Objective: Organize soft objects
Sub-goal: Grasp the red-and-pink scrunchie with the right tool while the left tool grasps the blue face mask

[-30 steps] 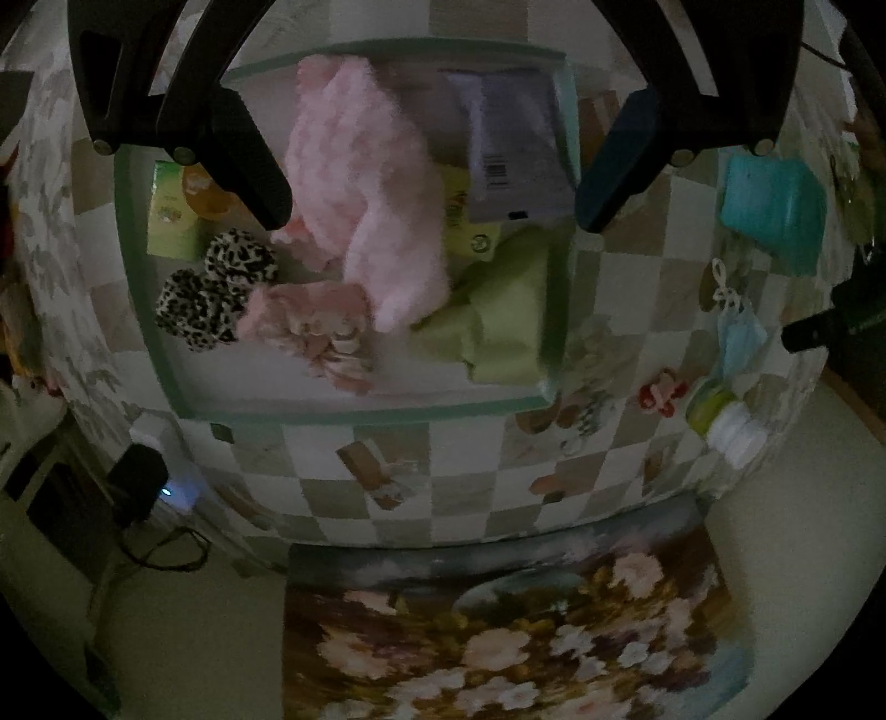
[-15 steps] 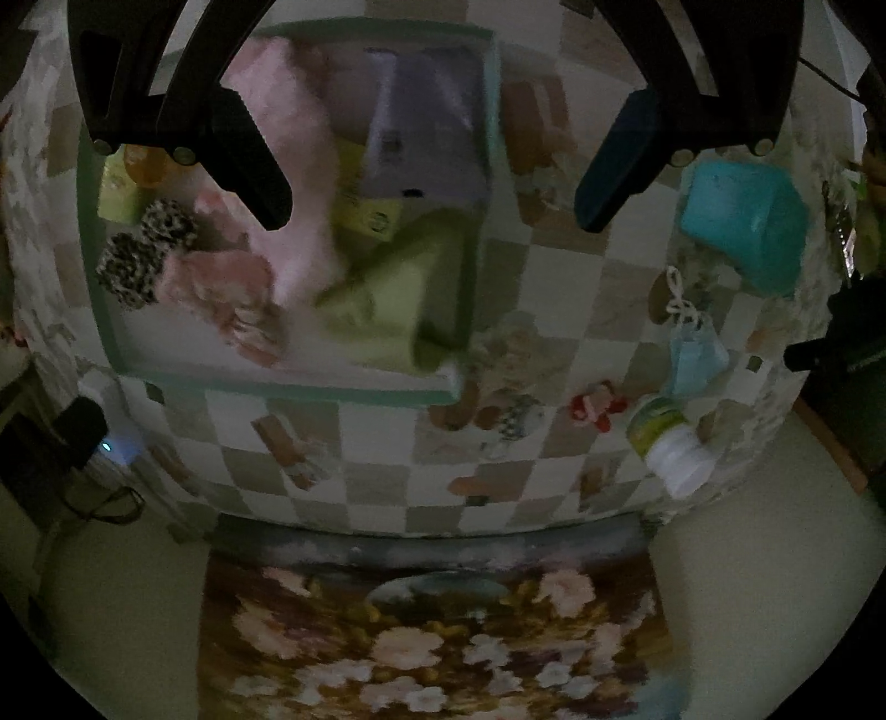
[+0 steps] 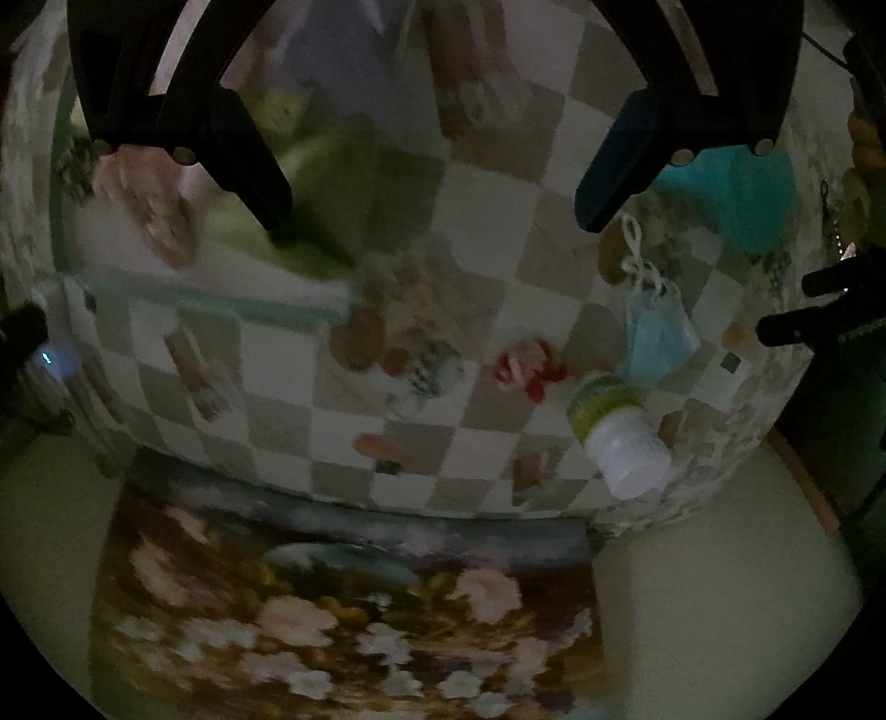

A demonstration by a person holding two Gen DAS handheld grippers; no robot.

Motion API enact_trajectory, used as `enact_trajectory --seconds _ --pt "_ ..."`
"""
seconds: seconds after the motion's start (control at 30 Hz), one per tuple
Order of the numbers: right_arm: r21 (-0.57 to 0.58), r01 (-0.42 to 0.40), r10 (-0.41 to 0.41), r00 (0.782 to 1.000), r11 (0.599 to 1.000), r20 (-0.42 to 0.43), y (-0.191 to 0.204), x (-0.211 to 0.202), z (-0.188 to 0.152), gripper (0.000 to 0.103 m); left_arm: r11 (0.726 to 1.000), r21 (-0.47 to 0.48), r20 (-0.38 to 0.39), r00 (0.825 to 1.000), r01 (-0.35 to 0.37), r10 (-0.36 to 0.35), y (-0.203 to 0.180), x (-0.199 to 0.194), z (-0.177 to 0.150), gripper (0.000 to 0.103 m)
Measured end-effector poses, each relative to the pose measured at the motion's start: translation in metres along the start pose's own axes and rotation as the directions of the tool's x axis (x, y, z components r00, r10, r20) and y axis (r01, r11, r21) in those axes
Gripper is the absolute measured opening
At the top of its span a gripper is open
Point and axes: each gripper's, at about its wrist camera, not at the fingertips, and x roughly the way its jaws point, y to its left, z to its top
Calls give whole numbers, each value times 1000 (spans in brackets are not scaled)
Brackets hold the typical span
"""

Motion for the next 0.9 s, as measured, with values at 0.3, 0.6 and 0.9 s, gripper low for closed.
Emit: enact_trajectory --seconds 0.3,0.6,0.9 --pt "-81 -27 25 999 996 -26 32 45 31 103 996 85 -83 996 20 -13 -22 29 17 96" --pt "-110 -65 59 997 992 -59 44 80 47 96 990 142 -123 992 4 14 -34 52 30 87" --pt "-126 -88 78 994 988 -83 52 112 61 77 987 163 -161 987 0 27 -46 75 38 72"
